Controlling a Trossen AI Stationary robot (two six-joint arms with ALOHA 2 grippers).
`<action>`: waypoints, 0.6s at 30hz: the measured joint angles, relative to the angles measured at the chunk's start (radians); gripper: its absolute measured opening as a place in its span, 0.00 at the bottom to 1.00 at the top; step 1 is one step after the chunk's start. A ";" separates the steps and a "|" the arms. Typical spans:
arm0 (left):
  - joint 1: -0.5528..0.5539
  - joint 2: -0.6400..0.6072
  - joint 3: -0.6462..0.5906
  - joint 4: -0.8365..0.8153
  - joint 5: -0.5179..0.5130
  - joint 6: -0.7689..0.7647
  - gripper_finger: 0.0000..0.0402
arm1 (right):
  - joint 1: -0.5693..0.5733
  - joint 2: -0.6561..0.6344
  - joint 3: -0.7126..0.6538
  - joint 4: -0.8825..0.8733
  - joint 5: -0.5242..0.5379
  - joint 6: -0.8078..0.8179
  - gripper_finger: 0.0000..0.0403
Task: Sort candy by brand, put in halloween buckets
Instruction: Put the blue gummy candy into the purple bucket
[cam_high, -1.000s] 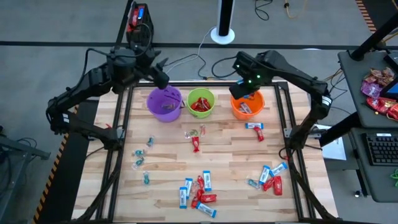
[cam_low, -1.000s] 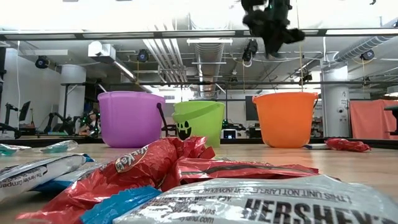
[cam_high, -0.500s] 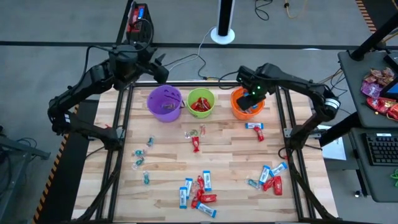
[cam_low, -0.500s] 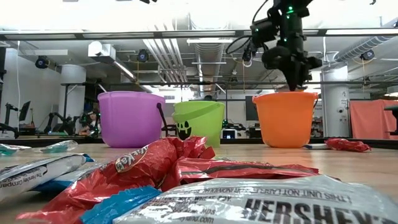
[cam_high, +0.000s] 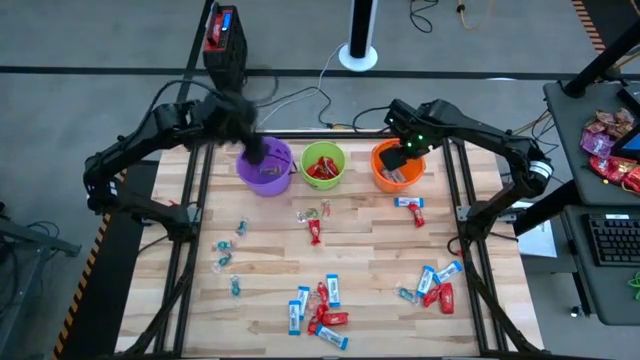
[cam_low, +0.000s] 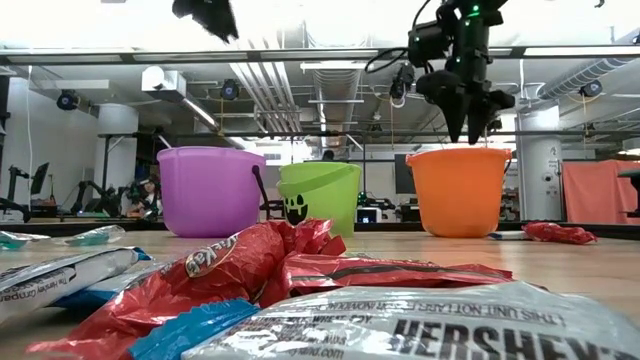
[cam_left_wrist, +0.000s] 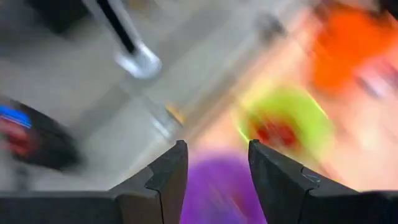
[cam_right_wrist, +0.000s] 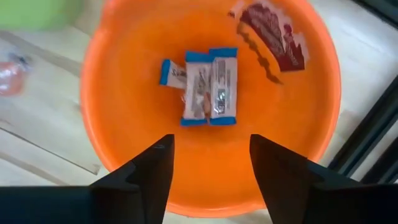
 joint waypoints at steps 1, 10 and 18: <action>-0.001 -0.004 0.000 -0.102 0.109 -0.028 0.38 | 0.000 -0.004 0.005 0.007 0.000 0.001 0.50; -0.200 -0.155 -0.290 -0.221 0.398 -0.506 0.38 | 0.038 -0.009 0.032 0.105 -0.001 0.067 0.49; -0.300 -0.173 -0.707 -0.105 0.306 -0.795 0.38 | 0.115 -0.009 0.032 0.188 -0.001 0.139 0.49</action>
